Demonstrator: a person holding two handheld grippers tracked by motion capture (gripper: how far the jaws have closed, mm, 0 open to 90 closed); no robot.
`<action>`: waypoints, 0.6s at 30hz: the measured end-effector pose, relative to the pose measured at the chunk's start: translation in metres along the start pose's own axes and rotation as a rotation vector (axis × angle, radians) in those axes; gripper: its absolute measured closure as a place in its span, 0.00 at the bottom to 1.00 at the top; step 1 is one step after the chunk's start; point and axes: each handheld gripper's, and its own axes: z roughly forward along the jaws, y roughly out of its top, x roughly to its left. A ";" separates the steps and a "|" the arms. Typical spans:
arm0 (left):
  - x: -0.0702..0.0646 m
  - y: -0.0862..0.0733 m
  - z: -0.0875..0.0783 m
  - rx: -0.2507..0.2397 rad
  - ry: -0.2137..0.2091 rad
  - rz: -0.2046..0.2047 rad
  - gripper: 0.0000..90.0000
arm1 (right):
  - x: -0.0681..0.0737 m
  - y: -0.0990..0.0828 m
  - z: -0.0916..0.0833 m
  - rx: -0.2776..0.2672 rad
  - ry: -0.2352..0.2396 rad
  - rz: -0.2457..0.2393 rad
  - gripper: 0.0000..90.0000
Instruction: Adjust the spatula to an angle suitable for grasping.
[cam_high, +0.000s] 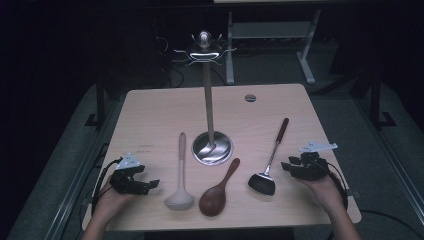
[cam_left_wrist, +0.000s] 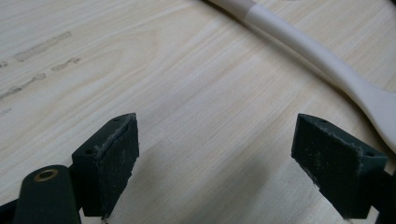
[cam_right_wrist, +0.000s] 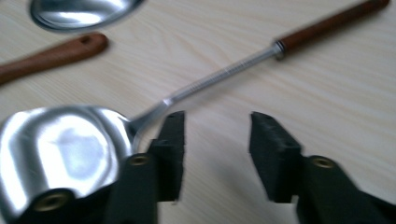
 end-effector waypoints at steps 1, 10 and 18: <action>-0.001 0.000 0.000 -0.003 -0.005 0.001 0.16 | 0.001 0.002 0.000 -0.007 0.007 0.001 0.76; -0.003 0.001 0.002 0.011 -0.024 0.016 0.19 | 0.014 0.024 0.009 -0.030 0.073 -0.054 1.00; -0.003 0.001 0.002 0.008 -0.023 0.006 0.19 | 0.024 0.040 0.028 -0.024 0.112 -0.106 1.00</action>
